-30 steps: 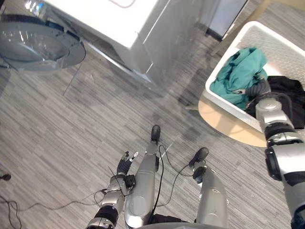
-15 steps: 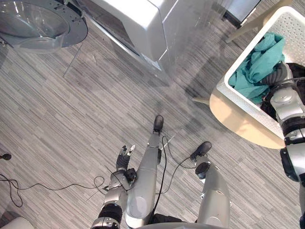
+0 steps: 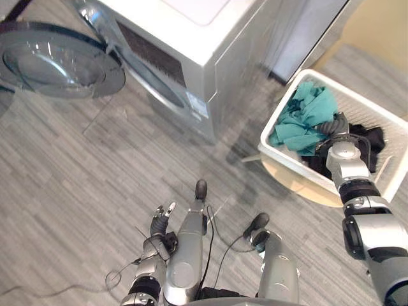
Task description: Pick up the laundry basket with both hands and put the clothes into the washing machine.
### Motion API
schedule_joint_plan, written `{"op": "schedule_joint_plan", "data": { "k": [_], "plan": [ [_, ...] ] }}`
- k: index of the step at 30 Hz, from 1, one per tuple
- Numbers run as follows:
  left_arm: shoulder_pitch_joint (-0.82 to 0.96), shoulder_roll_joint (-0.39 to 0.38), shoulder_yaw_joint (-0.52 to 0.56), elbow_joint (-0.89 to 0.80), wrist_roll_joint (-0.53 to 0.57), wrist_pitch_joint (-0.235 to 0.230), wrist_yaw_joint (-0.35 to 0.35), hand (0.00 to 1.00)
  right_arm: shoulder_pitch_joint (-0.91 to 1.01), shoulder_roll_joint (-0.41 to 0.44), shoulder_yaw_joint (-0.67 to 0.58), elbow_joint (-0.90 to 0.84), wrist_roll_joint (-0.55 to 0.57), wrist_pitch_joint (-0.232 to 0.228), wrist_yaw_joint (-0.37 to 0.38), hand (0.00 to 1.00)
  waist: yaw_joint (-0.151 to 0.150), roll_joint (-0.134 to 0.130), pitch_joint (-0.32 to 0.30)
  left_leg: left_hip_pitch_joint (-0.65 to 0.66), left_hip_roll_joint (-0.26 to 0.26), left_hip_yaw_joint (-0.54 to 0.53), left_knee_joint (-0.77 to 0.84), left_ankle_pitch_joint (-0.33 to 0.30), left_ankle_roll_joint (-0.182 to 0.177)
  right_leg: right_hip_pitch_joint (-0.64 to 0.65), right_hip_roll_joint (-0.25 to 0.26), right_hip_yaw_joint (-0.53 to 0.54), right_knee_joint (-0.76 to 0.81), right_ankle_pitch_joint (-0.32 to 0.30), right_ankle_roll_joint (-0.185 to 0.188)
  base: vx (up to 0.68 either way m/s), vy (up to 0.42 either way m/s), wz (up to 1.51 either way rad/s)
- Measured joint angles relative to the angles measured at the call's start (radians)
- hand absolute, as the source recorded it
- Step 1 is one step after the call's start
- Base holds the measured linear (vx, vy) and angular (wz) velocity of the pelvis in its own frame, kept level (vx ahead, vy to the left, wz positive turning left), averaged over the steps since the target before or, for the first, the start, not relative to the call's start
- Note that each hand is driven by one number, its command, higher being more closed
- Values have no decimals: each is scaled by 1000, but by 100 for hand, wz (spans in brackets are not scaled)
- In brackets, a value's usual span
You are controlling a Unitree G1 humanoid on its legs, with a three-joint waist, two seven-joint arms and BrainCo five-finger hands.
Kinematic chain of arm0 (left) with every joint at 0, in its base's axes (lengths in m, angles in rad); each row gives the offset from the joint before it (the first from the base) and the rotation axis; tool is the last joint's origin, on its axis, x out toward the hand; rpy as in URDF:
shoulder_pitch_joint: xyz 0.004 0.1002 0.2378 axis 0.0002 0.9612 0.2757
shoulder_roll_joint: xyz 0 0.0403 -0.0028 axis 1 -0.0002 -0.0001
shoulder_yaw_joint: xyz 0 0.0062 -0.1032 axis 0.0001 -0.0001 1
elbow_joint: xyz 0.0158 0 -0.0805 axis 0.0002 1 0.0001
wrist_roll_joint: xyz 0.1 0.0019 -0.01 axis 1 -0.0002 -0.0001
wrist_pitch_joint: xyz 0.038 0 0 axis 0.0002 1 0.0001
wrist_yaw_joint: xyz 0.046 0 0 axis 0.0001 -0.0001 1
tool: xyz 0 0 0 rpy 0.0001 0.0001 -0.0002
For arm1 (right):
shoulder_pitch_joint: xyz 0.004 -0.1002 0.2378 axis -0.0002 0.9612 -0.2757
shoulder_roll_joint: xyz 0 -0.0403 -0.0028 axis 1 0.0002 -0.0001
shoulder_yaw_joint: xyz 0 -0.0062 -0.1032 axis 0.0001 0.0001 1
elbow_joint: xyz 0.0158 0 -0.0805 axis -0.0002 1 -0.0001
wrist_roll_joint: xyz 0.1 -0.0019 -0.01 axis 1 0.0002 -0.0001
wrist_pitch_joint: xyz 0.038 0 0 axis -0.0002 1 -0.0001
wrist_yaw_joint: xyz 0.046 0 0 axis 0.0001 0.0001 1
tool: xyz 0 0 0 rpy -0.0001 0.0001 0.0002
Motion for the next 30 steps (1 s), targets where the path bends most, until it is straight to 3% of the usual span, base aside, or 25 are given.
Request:
{"op": "schedule_joint_plan", "data": {
  "k": [2, 4, 7, 11, 14, 17, 20, 23, 26, 28, 30],
  "plan": [
    [21, 18, -2, 19, 1, 8, -2, 0, 42, 20, -55, -68, 8, -7, -3, 100, -12, -24, -17, 59, -3, 6, -31, 8, -1, 47, -1, -1, -10, -5, 6, 34, -61, 1],
    [55, 41, -3, 56, 1, 18, -5, 0, 105, 33, -101, -136, 26, -26, -13, 100, -34, -52, -78, 109, -11, 8, -86, 26, -4, 78, -1, -3, -31, -8, 13, 75, -49, 4],
    [90, 51, 2, 91, 1, 24, -6, 0, 156, 46, -152, -159, 27, -37, -20, 100, -51, -60, -128, 176, -16, 14, -148, 37, -4, 131, 7, -3, -72, -2, 23, 150, -67, -2],
    [160, 31, 79, 76, 0, 44, -4, 0, 321, 71, -206, -310, 24, -37, -19, 100, -61, -51, -237, 239, -15, 16, -200, 43, -8, 204, 35, -3, -170, 28, 43, 161, -61, -7],
    [238, 6, 181, -140, -26, 58, 4, 0, 403, 106, -274, -421, 22, -38, -21, 100, -80, -50, -281, 278, -15, 14, -223, 43, -8, 256, 53, -12, -232, 43, 53, 126, -39, 2],
    [264, -16, 322, -441, -44, 46, 69, 0, 471, 135, -323, -535, -13, -40, -22, 100, -82, -44, -340, 299, -13, 23, -232, 42, -9, 291, 73, -5, -300, 69, 53, 93, -23, -13],
    [237, -16, 361, -717, 49, 5, 166, 0, 482, 178, -323, -629, -16, -61, -22, 100, -82, -28, -359, 342, -12, 61, -232, 39, -10, 329, 88, 33, -349, 100, 55, 30, -9, -38],
    [205, -20, 288, -907, 144, -27, 221, 0, 492, 248, -309, -717, -13, -89, -23, 100, -91, 1, -387, 373, -12, 102, -231, 26, -5, 345, 94, 71, -383, 127, 55, -23, 32, -42],
    [158, -17, 101, -1015, 248, -51, 232, 0, 528, 317, -250, -788, 22, -123, -17, 100, -108, 19, -399, 405, -6, 142, -230, -1, -2, 357, 105, 116, -411, 149, 50, -51, 43, -45],
    [117, -12, -26, -1041, 281, -54, 225, 0, 546, 351, -199, -827, 87, -143, -5, 100, -117, 20, -400, 418, -4, 170, -230, -7, -3, 354, 108, 146, -419, 157, 51, -60, 27, -44],
    [54, 15, -181, -1040, 299, -56, 167, 0, 551, 370, -130, -881, 135, -155, 29, 100, -148, 22, -402, 427, -1, 199, -230, -19, -8, 350, 114, 176, -436, 171, 40, -62, 29, -40]
  ]
}}
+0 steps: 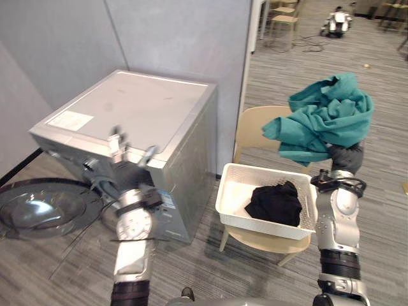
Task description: Pick up the laundry basket with both hands and put the clothes into the washing machine.
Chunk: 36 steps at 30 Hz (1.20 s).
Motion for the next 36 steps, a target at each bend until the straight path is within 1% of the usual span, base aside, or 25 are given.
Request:
{"op": "schedule_joint_plan", "data": {
  "k": [1, 2, 4, 5, 6, 7, 8, 10, 13, 16, 20, 22, 24, 26, 29, 32, 36],
  "plan": [
    [-17, 9, -35, 3, 0, -5, -14, 0, 0, 0, 17, -13, 10, -2, 6, 100, -10, 1, 0, 2, 1, 8, -1, 0, -1, -1, 2, 10, -5, 5, 3, -42, 20, -58],
    [-89, 34, -129, 52, -17, -24, -63, 0, -1, -1, 58, -45, 34, -4, 25, 100, -12, 4, -2, 17, 4, 44, -2, -3, -5, -9, 9, 48, -13, 16, 4, -25, 14, -55],
    [-143, 43, -175, 100, -24, -32, -89, 0, -2, -5, 84, -57, 50, -15, 39, 100, -17, 8, -6, 21, 4, 61, -2, -4, -5, -17, 12, 67, -13, 27, -4, -18, 14, -48],
    [-194, 46, -205, 148, -56, -37, -122, 0, -3, -6, 103, -73, 59, -20, 42, 100, -20, 13, -10, 23, 5, 80, -3, -4, -6, -27, 15, 84, -15, 32, -4, -5, 7, -41],
    [-239, 46, -231, 205, -86, -37, -147, 0, -9, -7, 118, -83, 64, -22, 45, 100, -29, 20, -14, 23, 5, 91, -5, -3, -5, -35, 18, 99, -15, 36, -4, 4, 1, -37],
    [-259, 48, -244, 237, -96, -37, -154, 0, -17, -8, 127, -83, 67, -22, 46, 100, -37, 23, -16, 24, 5, 95, -6, -2, -4, -35, 19, 104, -17, 39, -4, 9, -9, -21],
    [-307, 51, -276, 312, -117, -34, -175, 0, -28, -16, 142, -83, 80, -23, 48, 100, -50, 28, -19, 26, 5, 98, -10, 0, -1, -34, 21, 107, -30, 47, -6, 9, -8, -14],
    [-392, 59, -334, 419, -134, -23, -204, 0, -46, -35, 165, -83, 96, -23, 62, 100, -59, 29, -20, 30, 5, 105, -19, 1, -2, -36, 26, 118, -40, 54, -7, 12, -10, -16],
    [-521, 72, -414, 565, -147, 16, -248, 0, -82, -75, 211, -83, 129, -22, 87, 100, -73, 28, -20, 35, 6, 123, -21, 1, -1, -40, 30, 144, -47, 64, -9, 33, -16, -25],
    [-568, 73, -422, 588, -166, 29, -258, 0, -104, -83, 242, -83, 139, -20, 102, 100, -80, 27, -21, 42, 6, 125, -21, 0, -2, -45, 32, 164, -47, 64, -9, 31, -17, -20],
    [-625, 85, -451, 589, -171, 33, -255, 0, -109, -83, 260, -80, 147, -15, 125, 100, -89, 21, -24, 43, 7, 125, -22, 0, -2, -50, 34, 181, -46, 64, -10, 12, -17, -9],
    [-636, 85, -460, 589, -171, 33, -254, 0, -109, -83, 278, -76, 148, -15, 130, 100, -95, 13, -29, 44, 7, 124, -22, 0, -2, -50, 34, 183, -46, 64, -10, 0, 0, 0],
    [-646, 82, -471, 589, -171, 35, -252, 0, -109, -83, 289, -60, 150, -14, 137, 100, -101, -1, -37, 45, 7, 121, -22, 0, -2, -49, 34, 183, -46, 64, -10, 0, 0, 0],
    [-659, 81, -488, 589, -172, 38, -248, 0, -109, -83, 291, -45, 169, -13, 153, 100, -101, -10, -43, 45, 7, 118, -22, 0, -2, -48, 33, 182, -45, 64, -10, -18, -4, 1],
    [-661, 84, -487, 589, -174, 44, -229, 0, -106, -84, 298, -36, 175, 2, 159, 100, -100, -20, -49, 46, 5, 110, -23, 0, -2, -45, 32, 179, -45, 64, -10, -53, -8, 5],
    [-661, 84, -487, 588, -184, 45, -227, 0, -91, -85, 298, -36, 176, 2, 172, 100, -101, -22, -51, 47, 4, 94, -23, 0, -2, -35, 27, 165, -45, 64, -10, -38, -6, 14],
    [-661, 93, -480, 581, -212, 46, -228, 0, -47, -93, 298, -27, 176, 6, 176, 100, -94, -27, -53, 46, 4, 83, -26, 0, -2, -31, 22, 155, -45, 63, -8, -26, -10, 8]
  ]
}}
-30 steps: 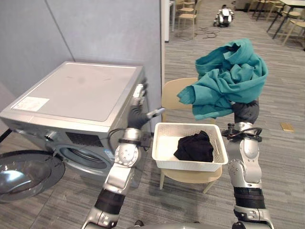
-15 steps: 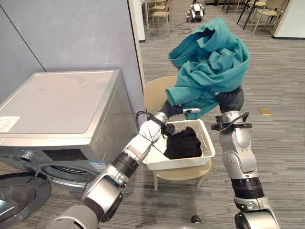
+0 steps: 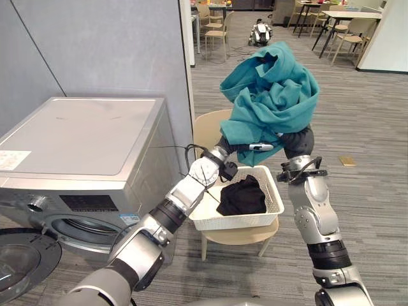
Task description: Pick up the laundry basket with both hands and put the clothes into the washing machine.
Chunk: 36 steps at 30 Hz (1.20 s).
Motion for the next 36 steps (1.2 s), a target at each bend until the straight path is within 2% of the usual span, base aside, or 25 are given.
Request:
{"op": "schedule_joint_plan", "data": {
  "k": [3, 11, 16, 20, 24, 27, 32, 36],
  "plan": [
    [1, 17, 12, -32, -1, 5, -6, 0, 25, -1, -2, 26, -1, 2, 17, 100, 0, -8, -4, -1, -5, -1, 1, 0, 0, -1, 2, -7, 1, 0, 1, -4, -3, 1],
    [44, 13, 92, -158, -70, 4, -20, 0, 67, -1, -26, 70, -15, 25, 18, 100, -2, -8, -5, -4, -4, -15, 1, 1, 0, 3, 3, -23, 7, -5, 6, 15, -16, 5],
    [56, 9, 115, -202, -97, -6, -31, 0, 100, -7, -31, 117, -51, 65, 18, 100, 2, -5, -7, -4, -4, -22, 1, 1, 0, 7, 2, -28, 8, -7, 8, -11, -11, 4],
    [66, -2, 92, -199, -97, -6, -34, 0, 103, -9, -27, 117, -51, 78, 19, 100, 2, 8, -15, -6, -5, -32, 0, 1, 0, 9, 0, -29, 8, -8, 8, -4, -7, 5],
    [67, -31, -8, -149, -92, 0, -72, 0, 102, -10, -12, 117, -51, 79, 20, 100, 5, 10, -17, -9, -3, -38, 0, 1, 0, 8, 1, -32, 7, -8, 7, -3, -7, 3],
    [67, -56, -39, -100, -74, 7, -76, 0, 100, -9, 1, 117, -51, 83, 21, 100, 2, 9, -18, -10, -2, -38, 1, 1, 0, 7, 1, -30, 6, -8, 7, 0, 0, 0],
    [63, -67, -49, -46, -59, 8, -73, 0, 98, -10, 1, 146, -74, 90, 17, 100, 2, 5, -21, -12, -2, -37, 1, 1, 0, 7, 2, -30, 0, -6, 5, 0, 0, 0],
    [58, -68, -49, -30, -2, 8, -73, 0, 98, -9, 0, 146, -81, 91, 17, 100, 2, 2, -23, -15, -2, -35, 1, 1, 0, 3, 3, -28, 0, -5, 4, 0, 0, 0]
  ]
}}
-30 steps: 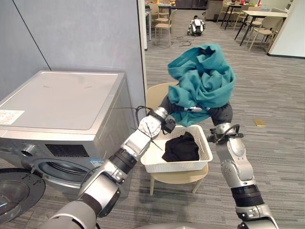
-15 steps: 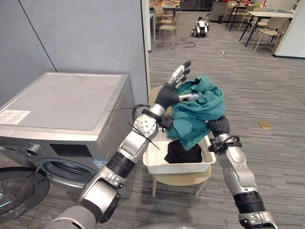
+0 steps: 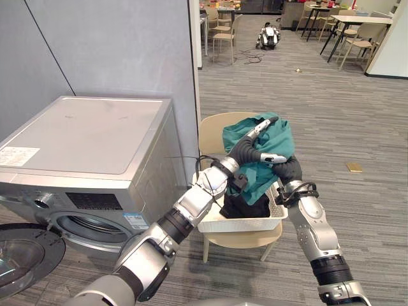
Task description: Pick up the laundry basket with both hands and put the clothes into the washing machine.
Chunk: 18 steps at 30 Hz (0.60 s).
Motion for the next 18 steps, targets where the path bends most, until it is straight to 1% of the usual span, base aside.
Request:
{"op": "schedule_joint_plan", "data": {
  "k": [1, 3, 4, 5, 9, 11, 14, 18],
  "plan": [
    [-3, 0, 0, 6, 24, 0, 0, 0, 0, 0, 0, 0, 0, 0, 0, 100, 0, -1, -1, 0, 0, 0, 0, 0, 0, 0, 0, 0, 0, 0, 0, 0, 0, 0],
    [-17, -1, 0, 22, 146, 1, 3, 0, -1, 1, 0, 0, -1, 0, 1, 100, 0, -4, -2, 0, 0, 2, 0, 0, 0, -1, 1, 1, 0, 1, -1, 0, 0, 0],
    [-22, -1, 0, 30, 172, 1, 3, 0, -2, 1, 0, 0, -1, 0, 1, 100, 0, -4, -2, 0, 0, 2, 0, 0, 0, -2, 1, 2, 0, 1, -1, 0, 0, 0],
    [-27, -1, 2, 41, 225, 1, 9, 0, -4, 3, 0, -1, -1, 0, 2, 100, -1, -4, -2, 0, 0, 3, 0, 0, 0, -2, 1, 3, 0, 1, -1, 0, 0, 0],
    [-27, -2, 12, 66, 328, 1, 43, 0, -4, 3, 0, -6, -1, 0, 8, 100, -2, -4, -2, 0, 1, 6, 0, 0, 0, -4, 3, 6, -1, 1, -2, 0, 0, -1],
    [-27, 1, 29, 79, 339, 2, 47, 0, -4, 3, -2, -10, -1, 0, 20, 100, -3, -4, -2, 0, 2, 8, 0, 0, 0, -5, 3, 7, -1, 2, -2, 0, 0, -2],
    [-27, 4, 123, 71, 339, 18, 52, 0, -4, 3, -13, -32, -2, 0, 22, 100, -3, -4, -2, 0, 2, 10, 0, 0, 0, -6, 4, 9, -2, 2, -3, 0, 0, 0],
    [-22, 63, 276, -8, 333, 21, 89, 0, -3, 6, -72, -87, -10, -5, 23, 100, -2, -3, -1, 0, 1, 10, 0, 0, 0, -5, 5, 6, -1, 2, -2, 0, 0, 0]
  ]
}}
